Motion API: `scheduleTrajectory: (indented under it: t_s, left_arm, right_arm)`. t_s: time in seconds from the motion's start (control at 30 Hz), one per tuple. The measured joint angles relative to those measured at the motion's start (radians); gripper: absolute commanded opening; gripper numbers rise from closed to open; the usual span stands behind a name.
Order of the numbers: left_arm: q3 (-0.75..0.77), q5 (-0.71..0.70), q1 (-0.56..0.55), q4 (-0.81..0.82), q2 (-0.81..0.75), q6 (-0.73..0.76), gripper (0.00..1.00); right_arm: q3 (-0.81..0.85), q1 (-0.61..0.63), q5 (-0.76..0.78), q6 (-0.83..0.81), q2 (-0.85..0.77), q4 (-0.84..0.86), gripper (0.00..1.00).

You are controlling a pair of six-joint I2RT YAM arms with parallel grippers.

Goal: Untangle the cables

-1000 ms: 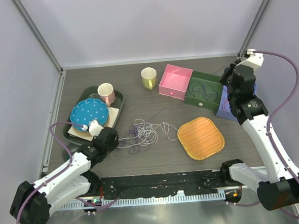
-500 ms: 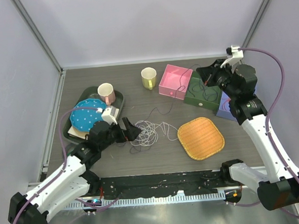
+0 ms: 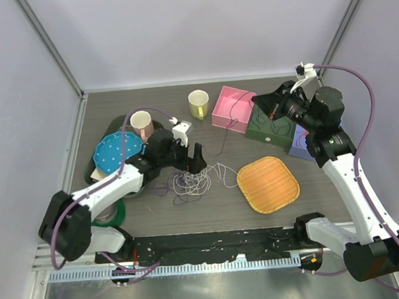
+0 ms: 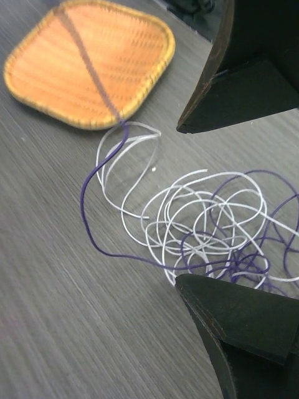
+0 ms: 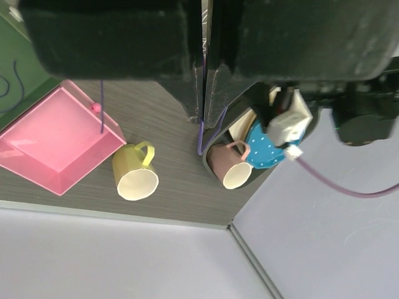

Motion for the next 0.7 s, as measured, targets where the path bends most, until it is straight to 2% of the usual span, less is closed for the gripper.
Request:
scheduleTrajectory:
  t_s: [0.13,0.23,0.33,0.37,0.5,0.53,0.57,0.67,0.7]
  left_arm:
    - [0.056,0.0,0.003,-0.006,0.146,0.028,1.0]
    - [0.129,-0.014,0.003,-0.017,0.245,0.039,0.95]
    - [0.197,-0.03,0.004,-0.016,0.322,0.056,0.84]
    - [0.219,-0.031,0.005,-0.016,0.346,0.059,0.78]
    - [0.285,-0.041,0.016,-0.018,0.432,0.072,0.69]
    - [0.291,-0.044,0.018,-0.018,0.447,0.073,0.64]
    - [0.296,-0.05,0.021,-0.019,0.464,0.071,0.5]
    - [0.299,-0.059,0.031,-0.029,0.499,0.056,0.28]
    - [0.299,-0.059,0.034,-0.033,0.506,0.051,0.27]
  right_arm:
    - [-0.002,0.0,-0.035,0.015,-0.002,0.007,0.01]
    - [-0.004,0.0,-0.076,0.032,-0.003,0.029,0.01]
    - [-0.006,0.0,-0.117,0.05,-0.003,0.054,0.01]
    - [-0.008,0.0,-0.135,0.061,-0.003,0.067,0.01]
    - [-0.014,0.0,-0.164,0.077,-0.003,0.084,0.01]
    - [-0.016,0.0,-0.169,0.081,-0.003,0.086,0.01]
    - [-0.018,0.0,-0.174,0.086,-0.003,0.088,0.01]
    - [-0.024,0.0,-0.184,0.095,-0.005,0.097,0.01]
    - [-0.025,0.0,-0.185,0.096,-0.006,0.098,0.01]
